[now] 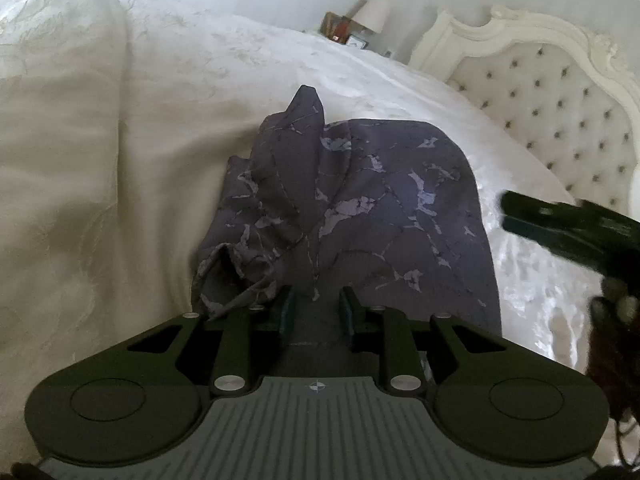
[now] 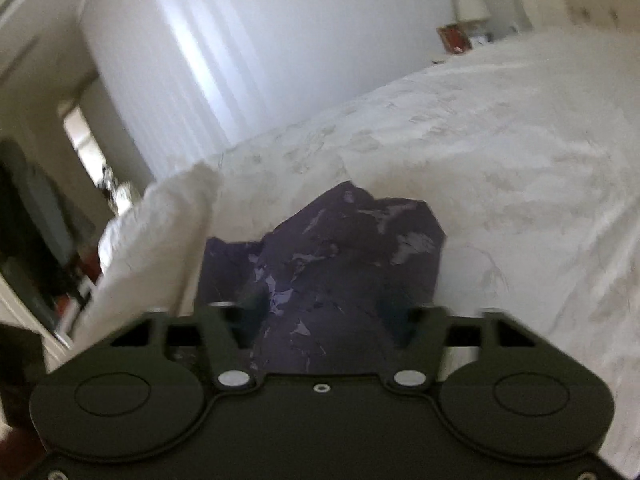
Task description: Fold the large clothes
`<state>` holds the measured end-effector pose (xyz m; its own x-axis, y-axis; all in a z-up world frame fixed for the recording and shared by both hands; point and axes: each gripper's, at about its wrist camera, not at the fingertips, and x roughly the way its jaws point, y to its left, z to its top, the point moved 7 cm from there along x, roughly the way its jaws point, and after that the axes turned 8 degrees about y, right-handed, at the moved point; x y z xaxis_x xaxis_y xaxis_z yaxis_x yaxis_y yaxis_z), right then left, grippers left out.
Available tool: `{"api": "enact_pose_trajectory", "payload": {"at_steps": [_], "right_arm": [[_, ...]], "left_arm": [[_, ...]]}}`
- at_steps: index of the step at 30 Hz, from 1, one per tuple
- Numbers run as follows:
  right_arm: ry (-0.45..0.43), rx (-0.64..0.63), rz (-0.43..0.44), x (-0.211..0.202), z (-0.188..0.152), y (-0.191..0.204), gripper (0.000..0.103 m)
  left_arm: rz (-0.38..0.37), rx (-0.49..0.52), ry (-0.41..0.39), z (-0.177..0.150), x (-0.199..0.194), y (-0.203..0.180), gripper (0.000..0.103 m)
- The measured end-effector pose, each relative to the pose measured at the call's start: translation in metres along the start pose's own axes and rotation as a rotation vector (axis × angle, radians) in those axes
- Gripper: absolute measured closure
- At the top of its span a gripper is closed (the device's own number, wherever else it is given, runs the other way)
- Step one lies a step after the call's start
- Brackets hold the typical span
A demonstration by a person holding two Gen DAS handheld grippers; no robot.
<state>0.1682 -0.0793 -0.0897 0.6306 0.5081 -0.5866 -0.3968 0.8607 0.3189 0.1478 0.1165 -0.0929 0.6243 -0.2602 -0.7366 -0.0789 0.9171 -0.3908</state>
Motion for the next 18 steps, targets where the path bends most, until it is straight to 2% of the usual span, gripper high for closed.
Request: {"api": "enact_pose_trajectory", "payload": {"at_steps": [1,3,7,10,14,18], "right_arm": [[0.003,-0.035,-0.024,0.005,0.004,0.004,0.055],[-0.008,-0.083,-0.05,0.014,0.008,0.011,0.056],[-0.007,-0.078,-0.083,0.043,0.024,0.004,0.058],[0.041,-0.077,-0.124,0.072,0.03,-0.005,0.061],[0.165,-0.072,-0.143,0.116,0.024,-0.014,0.061],[0.166,-0.116,-0.177,0.123,0.016,-0.009,0.061]], "left_arm": [[0.006,0.007,-0.001,0.0,0.001,-0.001,0.078],[0.014,0.016,-0.002,0.0,0.001,-0.001,0.078],[0.014,0.019,-0.006,-0.003,0.004,0.0,0.078],[0.008,0.017,-0.007,-0.005,0.001,0.004,0.078],[0.015,0.023,-0.012,-0.007,0.0,0.005,0.079],[0.02,0.017,-0.01,-0.006,0.0,0.006,0.079]]}}
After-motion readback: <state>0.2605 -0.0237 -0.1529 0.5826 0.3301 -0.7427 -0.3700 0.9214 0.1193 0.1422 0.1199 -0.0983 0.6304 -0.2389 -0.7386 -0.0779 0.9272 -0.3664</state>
